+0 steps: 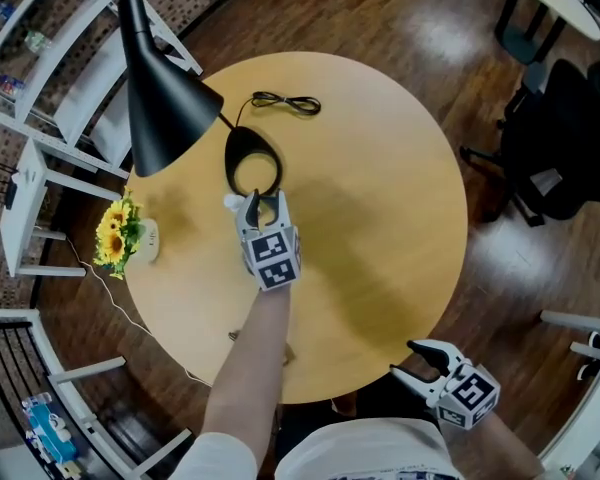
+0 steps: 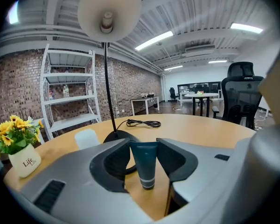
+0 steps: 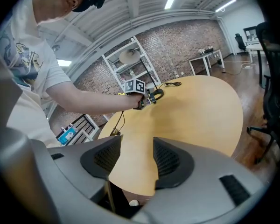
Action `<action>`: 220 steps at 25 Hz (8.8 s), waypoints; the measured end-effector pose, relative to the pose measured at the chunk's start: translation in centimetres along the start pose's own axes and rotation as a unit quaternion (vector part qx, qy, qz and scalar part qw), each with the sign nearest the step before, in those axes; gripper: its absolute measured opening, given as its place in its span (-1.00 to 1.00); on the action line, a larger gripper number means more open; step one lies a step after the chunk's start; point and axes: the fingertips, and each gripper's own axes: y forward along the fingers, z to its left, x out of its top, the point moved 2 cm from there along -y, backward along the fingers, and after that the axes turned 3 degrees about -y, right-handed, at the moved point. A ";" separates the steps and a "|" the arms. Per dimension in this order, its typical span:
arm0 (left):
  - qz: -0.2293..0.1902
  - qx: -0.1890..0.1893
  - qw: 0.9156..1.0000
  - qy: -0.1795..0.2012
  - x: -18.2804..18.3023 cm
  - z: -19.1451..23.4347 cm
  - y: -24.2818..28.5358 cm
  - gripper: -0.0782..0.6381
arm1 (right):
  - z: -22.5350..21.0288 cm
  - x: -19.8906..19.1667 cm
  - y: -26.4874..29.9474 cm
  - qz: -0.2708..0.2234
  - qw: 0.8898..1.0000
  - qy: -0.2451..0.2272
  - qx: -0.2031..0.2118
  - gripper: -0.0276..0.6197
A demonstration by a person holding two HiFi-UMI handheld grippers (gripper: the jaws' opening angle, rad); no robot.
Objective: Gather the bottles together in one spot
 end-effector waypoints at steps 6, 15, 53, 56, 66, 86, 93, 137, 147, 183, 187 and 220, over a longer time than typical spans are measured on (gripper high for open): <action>0.000 -0.012 1.000 0.006 -0.7 0.2 -0.3 -0.27 | 0.2 -0.1 0.0 0.002 1.000 0.002 0.001 -0.17; -0.018 -0.040 0.998 0.033 0.6 -0.5 -1.7 -0.22 | 0.7 0.3 0.6 0.002 1.000 -0.012 0.007 -0.17; 0.008 -0.152 0.981 -0.118 -7.8 12.9 -58.0 -0.21 | 28.1 -0.7 -1.1 -0.064 0.977 -0.168 -0.113 -0.17; 0.016 -0.163 0.980 -0.117 -9.1 12.9 -60.3 -0.21 | 30.0 -2.6 -2.2 -0.064 0.974 -0.164 -0.141 -0.17; 0.016 -0.188 0.975 -0.115 -11.5 12.8 -64.8 -0.21 | 34.6 -5.6 -3.4 -0.059 0.972 -0.167 -0.155 -0.17; 0.038 -0.184 0.973 -0.137 -14.5 12.1 -67.0 -0.21 | 32.6 -8.0 1.3 0.001 0.973 -0.190 -0.133 -0.17; 0.058 -0.141 0.977 -0.152 -15.6 14.3 -66.6 -0.21 | 26.8 -8.1 11.3 0.064 0.969 -0.200 -0.133 -0.17; 0.204 -0.342 0.708 -0.584 -4.2 -9.2 -31.5 -0.53 | 12.4 6.5 3.7 -0.074 0.960 -0.271 0.010 -0.45; 0.111 -0.336 0.861 -0.365 0.6 -8.7 -29.7 -0.58 | 9.9 7.4 4.3 -0.084 0.956 -0.282 0.019 -0.48; 0.033 -0.056 0.994 -0.082 -5.0 5.8 -5.9 -0.58 | -1.2 1.9 2.1 0.062 0.983 -0.159 -0.073 0.02; 0.037 -0.064 0.994 -0.074 -5.3 5.1 -6.4 -0.58 | -0.5 1.8 2.3 0.061 0.983 -0.161 -0.070 0.02; -0.033 -0.119 0.981 -0.149 -7.1 13.3 -57.4 -0.40 | 24.5 -0.5 0.1 -0.037 0.970 -0.208 -0.117 0.01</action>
